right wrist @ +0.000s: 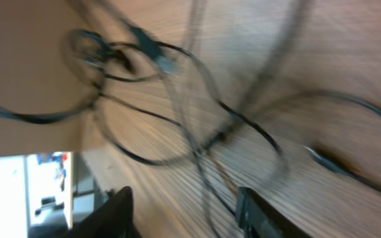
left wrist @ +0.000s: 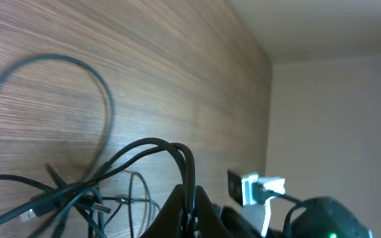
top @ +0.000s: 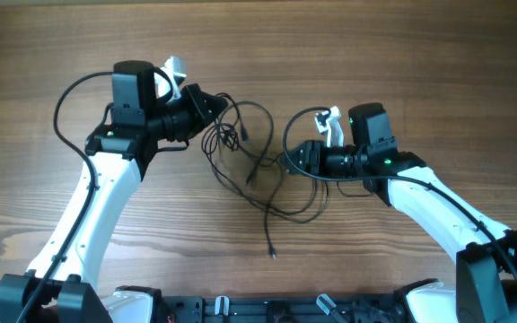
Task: Untangle cables
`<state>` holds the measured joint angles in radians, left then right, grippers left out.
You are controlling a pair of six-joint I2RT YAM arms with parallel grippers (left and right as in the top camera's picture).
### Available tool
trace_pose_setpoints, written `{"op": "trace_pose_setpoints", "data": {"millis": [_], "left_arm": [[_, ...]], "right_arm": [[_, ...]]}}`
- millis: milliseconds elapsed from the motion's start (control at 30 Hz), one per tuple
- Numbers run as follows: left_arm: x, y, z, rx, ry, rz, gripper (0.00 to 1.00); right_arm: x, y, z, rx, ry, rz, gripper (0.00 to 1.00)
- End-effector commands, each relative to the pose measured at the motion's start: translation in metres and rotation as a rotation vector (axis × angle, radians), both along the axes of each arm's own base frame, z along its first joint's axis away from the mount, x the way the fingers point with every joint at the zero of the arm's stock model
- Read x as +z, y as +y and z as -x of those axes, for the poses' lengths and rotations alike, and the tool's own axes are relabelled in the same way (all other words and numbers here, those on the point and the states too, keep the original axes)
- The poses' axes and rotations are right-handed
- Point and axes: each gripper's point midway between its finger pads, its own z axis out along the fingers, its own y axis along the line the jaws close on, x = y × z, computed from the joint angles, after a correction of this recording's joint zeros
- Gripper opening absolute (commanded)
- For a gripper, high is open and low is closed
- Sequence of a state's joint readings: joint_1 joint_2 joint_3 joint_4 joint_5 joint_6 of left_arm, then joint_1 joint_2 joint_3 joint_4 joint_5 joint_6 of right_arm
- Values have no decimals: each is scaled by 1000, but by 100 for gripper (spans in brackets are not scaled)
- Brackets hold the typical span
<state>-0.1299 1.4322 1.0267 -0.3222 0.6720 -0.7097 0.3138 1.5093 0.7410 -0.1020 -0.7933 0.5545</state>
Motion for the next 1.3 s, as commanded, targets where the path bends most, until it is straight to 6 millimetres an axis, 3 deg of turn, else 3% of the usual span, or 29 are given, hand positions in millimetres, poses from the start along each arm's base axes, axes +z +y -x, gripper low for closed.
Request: {"op": "trace_pose_setpoints", "data": {"millis": [0, 133, 233, 400, 533, 800, 1000, 1100, 1133, 1267], "left_arm": [[27, -28, 18, -134, -49, 92, 4], [70, -51, 30, -324, -203, 234, 4], [88, -59, 41, -421, -269, 293, 4], [88, -59, 43, -430, -255, 303, 4], [88, -59, 43, -430, -256, 303, 4], [97, -75, 51, -473, -276, 325, 4], [122, -99, 63, -548, -366, 375, 4], [134, -104, 66, -569, -420, 392, 4], [137, -104, 66, -571, -440, 392, 4], [147, -92, 56, -537, -492, 392, 4]], "right_arm": [[25, 16, 6, 106, -60, -128, 57], [43, 24, 5, 156, -124, -199, 59], [50, 25, 0, 149, -144, -219, 60], [72, 30, -9, 155, -226, -279, 61], [89, 35, -7, 171, -222, -348, 56], [89, 34, -8, 159, -200, -350, 52], [81, 32, -11, 116, -148, -328, 52], [67, 28, -16, 55, -105, -280, 38], [60, 25, -18, 25, -78, -252, 34], [-5, -7, -16, -195, 133, 5, 32]]}}
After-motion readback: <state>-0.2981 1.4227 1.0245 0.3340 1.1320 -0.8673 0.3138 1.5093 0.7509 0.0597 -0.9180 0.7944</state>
